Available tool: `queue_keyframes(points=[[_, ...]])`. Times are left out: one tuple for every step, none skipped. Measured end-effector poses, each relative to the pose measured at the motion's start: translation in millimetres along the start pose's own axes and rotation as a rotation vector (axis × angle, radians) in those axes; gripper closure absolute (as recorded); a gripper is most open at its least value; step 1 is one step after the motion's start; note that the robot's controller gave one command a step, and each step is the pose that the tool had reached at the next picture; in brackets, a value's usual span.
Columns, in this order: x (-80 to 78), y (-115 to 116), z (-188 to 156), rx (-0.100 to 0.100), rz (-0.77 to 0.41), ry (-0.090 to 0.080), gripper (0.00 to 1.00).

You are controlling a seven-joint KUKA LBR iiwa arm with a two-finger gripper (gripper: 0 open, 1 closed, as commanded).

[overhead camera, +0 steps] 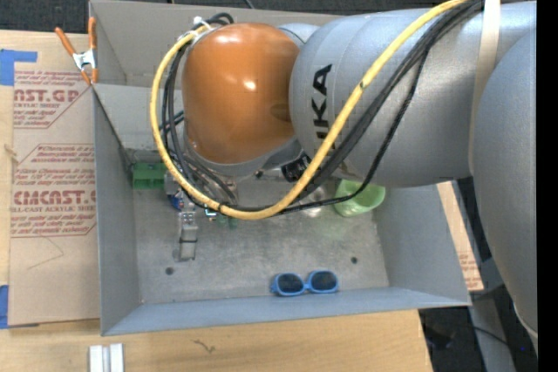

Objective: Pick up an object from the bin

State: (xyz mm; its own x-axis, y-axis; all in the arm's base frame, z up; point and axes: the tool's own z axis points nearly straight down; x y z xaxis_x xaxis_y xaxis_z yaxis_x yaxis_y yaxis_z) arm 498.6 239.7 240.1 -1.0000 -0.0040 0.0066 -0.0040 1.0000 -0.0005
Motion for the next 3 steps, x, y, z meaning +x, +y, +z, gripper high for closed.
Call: queue_keyframes(points=[[-74.0,-43.7,31.0,0.002,-0.032,-0.009,0.0],[-82.9,-47.6,119.2,0.0,0.139,-0.002,0.0],[-84.7,-76.8,166.1,-0.009,0.39,-0.021,0.0]])
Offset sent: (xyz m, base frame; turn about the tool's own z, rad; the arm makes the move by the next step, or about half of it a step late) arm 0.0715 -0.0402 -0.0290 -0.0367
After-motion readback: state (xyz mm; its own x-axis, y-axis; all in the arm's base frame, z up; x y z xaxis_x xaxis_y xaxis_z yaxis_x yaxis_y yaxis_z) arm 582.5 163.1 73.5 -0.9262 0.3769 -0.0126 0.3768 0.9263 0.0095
